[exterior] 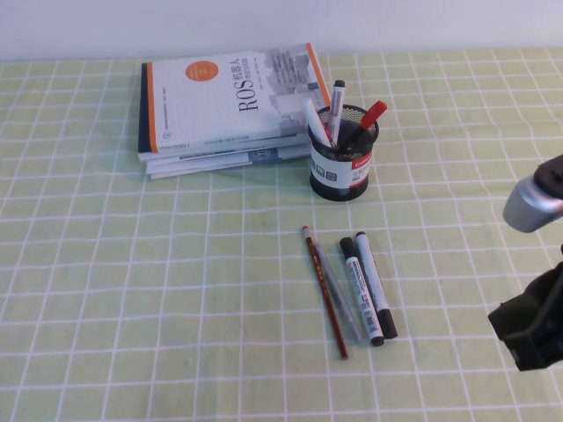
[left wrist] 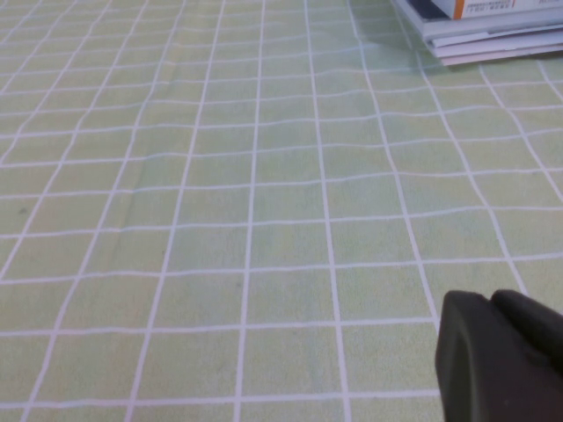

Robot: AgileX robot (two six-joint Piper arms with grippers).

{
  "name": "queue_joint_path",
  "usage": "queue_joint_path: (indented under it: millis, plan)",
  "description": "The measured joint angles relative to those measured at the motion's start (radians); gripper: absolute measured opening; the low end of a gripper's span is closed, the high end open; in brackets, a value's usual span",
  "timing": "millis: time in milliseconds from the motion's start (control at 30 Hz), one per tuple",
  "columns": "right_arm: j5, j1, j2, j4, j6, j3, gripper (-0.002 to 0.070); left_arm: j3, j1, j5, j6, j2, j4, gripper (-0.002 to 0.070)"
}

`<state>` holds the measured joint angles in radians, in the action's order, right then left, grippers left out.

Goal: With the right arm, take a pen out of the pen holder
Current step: 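Take a marker out of the pen holder and lay it on the table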

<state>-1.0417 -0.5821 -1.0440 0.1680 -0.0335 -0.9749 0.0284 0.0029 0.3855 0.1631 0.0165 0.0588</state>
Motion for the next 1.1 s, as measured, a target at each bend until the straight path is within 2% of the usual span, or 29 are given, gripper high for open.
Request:
queue_joint_path:
  millis: [167, 300, 533, 700, 933, 1100]
  plan:
    - [0.092, 0.000, 0.008, -0.037, 0.000, 0.042, -0.0012, 0.000, 0.000, 0.000, 0.000, 0.000, 0.000, -0.0005]
    - [0.303, 0.020, 0.067, -0.074, 0.000, 0.164, -0.0012, 0.000, 0.000, 0.000, 0.000, 0.000, 0.000, -0.0005]
    - [0.818, 0.191, 0.258, -0.076, 0.000, 0.527, -0.0013, 0.000, 0.000, 0.000, 0.000, 0.000, 0.000, -0.0005]
    - [1.055, 0.315, 0.440, -0.074, 0.000, 0.750, -0.0012, 0.000, 0.000, 0.000, 0.000, 0.000, 0.000, -0.0005]
    - [1.102, 0.449, 0.703, -0.070, 0.000, 0.937, -0.0012, 0.000, 0.000, 0.000, 0.000, 0.000, 0.000, -0.0005]
    - [1.011, 0.489, 0.871, -0.070, 0.000, 0.982, -0.0012, 0.000, 0.000, 0.000, 0.000, 0.000, 0.000, -0.0005]
